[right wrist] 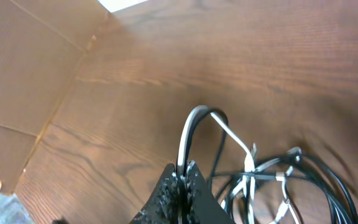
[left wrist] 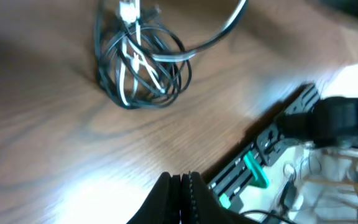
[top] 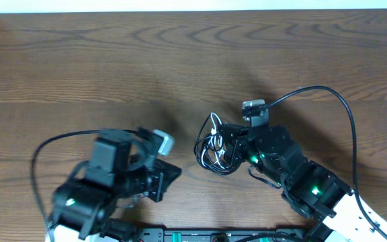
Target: Untangle cables
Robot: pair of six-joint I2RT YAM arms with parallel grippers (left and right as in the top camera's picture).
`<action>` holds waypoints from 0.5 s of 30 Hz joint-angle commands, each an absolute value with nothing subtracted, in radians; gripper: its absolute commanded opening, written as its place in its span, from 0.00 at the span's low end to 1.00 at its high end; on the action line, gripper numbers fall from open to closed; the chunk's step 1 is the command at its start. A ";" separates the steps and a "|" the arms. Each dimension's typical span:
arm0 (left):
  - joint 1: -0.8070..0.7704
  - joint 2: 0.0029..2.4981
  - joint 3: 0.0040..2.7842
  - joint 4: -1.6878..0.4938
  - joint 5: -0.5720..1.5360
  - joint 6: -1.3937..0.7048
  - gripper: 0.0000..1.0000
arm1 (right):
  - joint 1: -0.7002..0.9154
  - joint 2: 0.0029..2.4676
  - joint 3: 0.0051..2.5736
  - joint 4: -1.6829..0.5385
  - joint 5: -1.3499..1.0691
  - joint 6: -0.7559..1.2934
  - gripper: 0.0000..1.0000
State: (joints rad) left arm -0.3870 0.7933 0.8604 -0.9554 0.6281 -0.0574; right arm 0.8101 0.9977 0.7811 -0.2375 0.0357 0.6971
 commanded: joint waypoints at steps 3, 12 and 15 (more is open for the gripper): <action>-0.499 0.807 0.773 -0.855 0.641 -0.091 0.08 | 0.791 0.940 0.822 -0.243 0.124 0.651 0.01; -0.550 0.925 0.772 -0.695 0.609 -0.116 0.08 | 0.753 0.801 0.852 -0.290 0.128 0.630 0.01; -0.550 0.991 0.772 -0.633 0.610 -0.145 0.41 | 0.753 0.778 0.852 -0.343 0.134 0.630 0.01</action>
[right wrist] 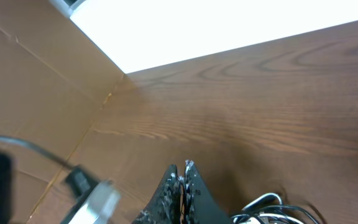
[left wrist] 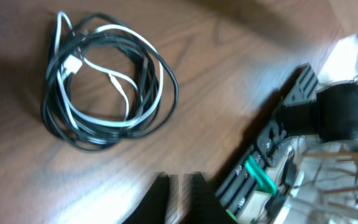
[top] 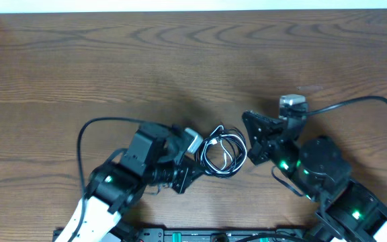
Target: Untangle cables
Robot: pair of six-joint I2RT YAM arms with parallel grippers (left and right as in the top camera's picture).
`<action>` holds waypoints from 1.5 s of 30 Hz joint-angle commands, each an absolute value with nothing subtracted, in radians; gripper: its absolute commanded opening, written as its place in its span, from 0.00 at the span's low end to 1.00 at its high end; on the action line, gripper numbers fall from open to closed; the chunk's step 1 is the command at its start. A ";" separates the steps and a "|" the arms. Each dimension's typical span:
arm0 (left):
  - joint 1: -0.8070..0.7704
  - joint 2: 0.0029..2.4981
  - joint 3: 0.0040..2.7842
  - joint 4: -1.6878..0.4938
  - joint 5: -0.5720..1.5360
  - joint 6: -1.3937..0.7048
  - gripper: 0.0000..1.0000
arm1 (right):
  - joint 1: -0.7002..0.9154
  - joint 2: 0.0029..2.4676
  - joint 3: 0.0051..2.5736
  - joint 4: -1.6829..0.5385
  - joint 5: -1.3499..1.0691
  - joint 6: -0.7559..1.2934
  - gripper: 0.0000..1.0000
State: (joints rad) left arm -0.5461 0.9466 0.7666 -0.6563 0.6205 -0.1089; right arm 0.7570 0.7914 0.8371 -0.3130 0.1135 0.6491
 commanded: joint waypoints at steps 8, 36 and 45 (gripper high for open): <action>-0.548 1.083 0.773 -0.553 0.610 -0.212 0.68 | 0.753 0.865 0.850 -0.693 0.229 0.662 0.36; -0.548 0.738 0.907 -0.711 0.617 -0.294 0.58 | 0.747 1.553 0.850 -0.499 0.205 0.676 0.52; -0.548 0.737 0.907 -0.760 0.617 -0.294 0.58 | 0.715 1.619 0.850 -0.438 0.204 0.676 0.38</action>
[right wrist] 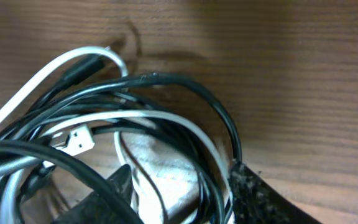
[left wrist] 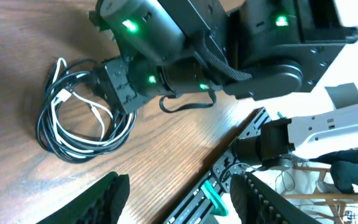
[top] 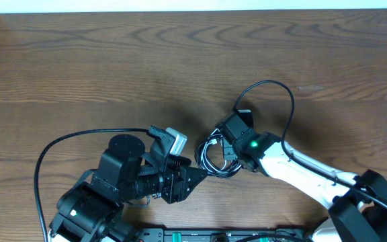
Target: Untangle cables
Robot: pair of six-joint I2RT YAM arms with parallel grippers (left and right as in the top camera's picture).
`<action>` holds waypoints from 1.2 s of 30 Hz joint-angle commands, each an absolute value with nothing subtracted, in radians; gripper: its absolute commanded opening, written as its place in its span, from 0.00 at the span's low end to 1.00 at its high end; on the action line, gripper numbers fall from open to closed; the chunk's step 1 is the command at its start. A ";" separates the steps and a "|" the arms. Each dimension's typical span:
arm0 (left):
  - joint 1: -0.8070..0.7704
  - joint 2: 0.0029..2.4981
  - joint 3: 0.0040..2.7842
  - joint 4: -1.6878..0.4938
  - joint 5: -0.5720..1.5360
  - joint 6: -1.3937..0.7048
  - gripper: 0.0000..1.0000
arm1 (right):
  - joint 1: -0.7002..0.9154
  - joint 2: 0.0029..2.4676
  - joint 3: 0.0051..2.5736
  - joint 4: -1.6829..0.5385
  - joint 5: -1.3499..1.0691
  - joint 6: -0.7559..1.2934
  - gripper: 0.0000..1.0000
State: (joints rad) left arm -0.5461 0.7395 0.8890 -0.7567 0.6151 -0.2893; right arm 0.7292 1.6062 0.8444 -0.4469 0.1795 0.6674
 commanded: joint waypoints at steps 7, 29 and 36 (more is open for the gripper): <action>-0.548 0.737 0.907 -0.798 0.568 -0.294 0.58 | 0.695 1.605 0.868 -0.418 0.125 0.651 0.01; -0.549 0.852 0.904 -0.799 0.511 -0.294 0.78 | 0.675 1.087 1.315 -0.558 0.057 0.418 0.01; -0.550 0.958 0.904 -0.750 0.512 -0.293 0.81 | 0.675 1.046 1.315 -0.675 0.184 0.410 0.01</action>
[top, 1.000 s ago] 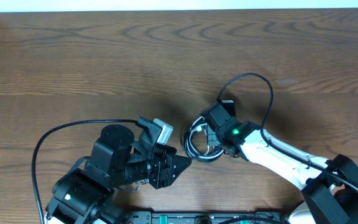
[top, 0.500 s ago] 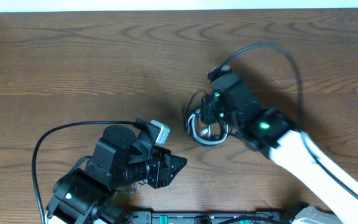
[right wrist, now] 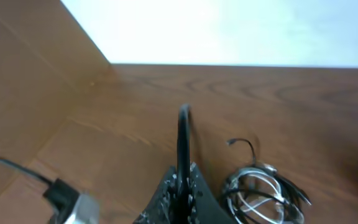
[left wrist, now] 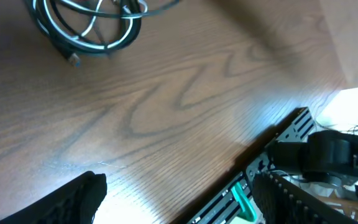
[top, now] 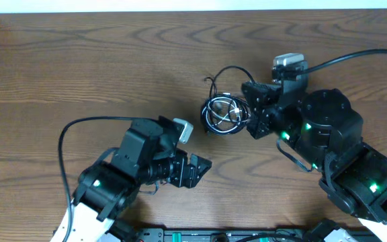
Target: Untangle cables
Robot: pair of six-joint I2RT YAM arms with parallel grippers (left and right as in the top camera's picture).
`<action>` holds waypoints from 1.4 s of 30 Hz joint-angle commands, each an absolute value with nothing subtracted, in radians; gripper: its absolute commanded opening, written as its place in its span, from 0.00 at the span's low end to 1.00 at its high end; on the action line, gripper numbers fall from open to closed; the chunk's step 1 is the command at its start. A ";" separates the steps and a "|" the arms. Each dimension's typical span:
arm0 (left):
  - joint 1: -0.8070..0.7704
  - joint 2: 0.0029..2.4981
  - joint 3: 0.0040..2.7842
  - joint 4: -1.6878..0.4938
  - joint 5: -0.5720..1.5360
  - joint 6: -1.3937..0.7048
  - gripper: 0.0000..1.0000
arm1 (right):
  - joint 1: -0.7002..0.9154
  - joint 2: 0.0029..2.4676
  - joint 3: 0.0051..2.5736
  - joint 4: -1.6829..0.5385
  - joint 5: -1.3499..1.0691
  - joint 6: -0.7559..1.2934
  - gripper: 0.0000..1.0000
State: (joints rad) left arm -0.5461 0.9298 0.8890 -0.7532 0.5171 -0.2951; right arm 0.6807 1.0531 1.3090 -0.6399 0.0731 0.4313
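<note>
The cable bundle [top: 224, 114] is a small coil of black and white cables lying on the wooden table, also seen as the bundle [right wrist: 263, 193] and the bundle [left wrist: 86, 22]. My right gripper [top: 248, 101] is just right of it, shut on one black cable [right wrist: 183, 134] that arches out of the coil. In the right wrist view that gripper [right wrist: 182, 180] has the strand rising straight from its tips. My left gripper [top: 197, 168] stands wide open near the front edge, well short of the coil, with nothing between its fingers [left wrist: 73, 199].
The table's front edge with a black rail and green clip [left wrist: 247, 202] lies just behind the left gripper. A cardboard wall [right wrist: 30, 93] bounds the table's left side. The arms' own black feed cables [top: 69, 134] trail over the table.
The coil now lies farther back on the table. My right gripper, then open and down on the coil, is now shut on one black cable. The left gripper stays open, farther from the coil.
First my right gripper was shut on loops of the coil and the left was shut. Then the coil lay on the table between both grippers, the right off it. Later both were open, the right down on the coil. Now the right holds one black strand.
</note>
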 commanded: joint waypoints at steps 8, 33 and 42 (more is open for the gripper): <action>-0.559 0.984 0.904 -0.754 0.534 -0.286 0.81 | 0.607 1.031 1.317 -0.793 0.630 0.486 0.01; -0.569 0.984 0.904 -0.755 0.534 -0.271 0.81 | 0.490 0.798 1.524 -0.601 0.914 0.315 0.01; -0.569 0.982 0.904 -0.760 0.561 -0.271 0.78 | 0.490 0.800 1.519 -0.967 1.075 0.604 0.01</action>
